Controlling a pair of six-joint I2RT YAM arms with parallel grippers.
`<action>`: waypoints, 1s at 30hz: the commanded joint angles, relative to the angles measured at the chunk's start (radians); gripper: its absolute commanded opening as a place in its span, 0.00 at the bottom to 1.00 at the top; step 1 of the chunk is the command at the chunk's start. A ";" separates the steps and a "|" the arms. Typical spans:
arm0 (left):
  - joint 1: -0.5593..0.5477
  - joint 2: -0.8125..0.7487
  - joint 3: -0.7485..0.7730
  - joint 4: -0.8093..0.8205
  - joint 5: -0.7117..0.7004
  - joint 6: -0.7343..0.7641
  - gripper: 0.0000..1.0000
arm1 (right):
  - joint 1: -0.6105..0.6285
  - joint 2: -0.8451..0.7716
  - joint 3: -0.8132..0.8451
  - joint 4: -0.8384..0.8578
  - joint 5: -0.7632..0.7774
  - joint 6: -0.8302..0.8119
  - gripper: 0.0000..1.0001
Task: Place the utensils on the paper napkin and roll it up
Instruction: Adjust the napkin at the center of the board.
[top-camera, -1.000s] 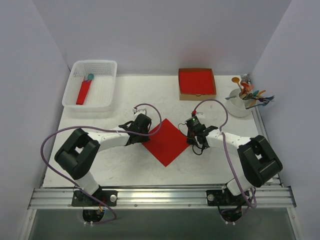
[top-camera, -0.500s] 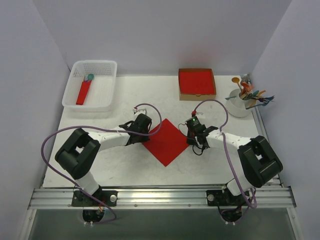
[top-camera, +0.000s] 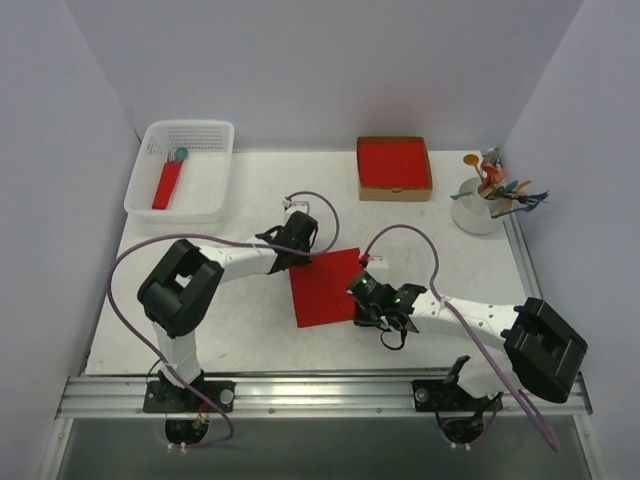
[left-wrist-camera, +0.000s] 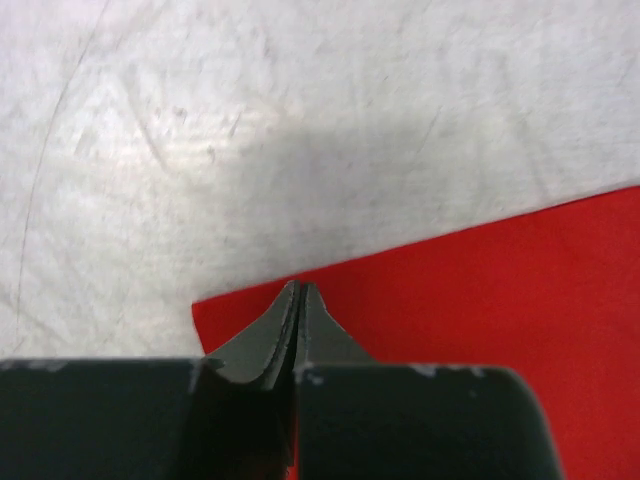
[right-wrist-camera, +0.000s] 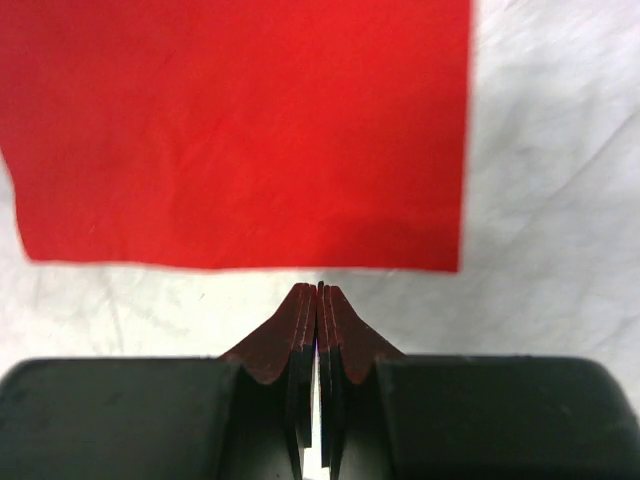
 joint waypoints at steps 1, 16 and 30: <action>0.008 0.027 0.111 0.079 0.015 0.074 0.02 | 0.070 -0.032 0.026 -0.070 0.046 0.096 0.00; -0.050 -0.313 -0.042 -0.147 0.057 -0.082 0.02 | -0.235 0.132 0.303 -0.045 -0.022 -0.247 0.06; -0.305 -0.430 -0.325 -0.117 -0.023 -0.337 0.02 | -0.377 0.405 0.481 0.034 -0.111 -0.359 0.02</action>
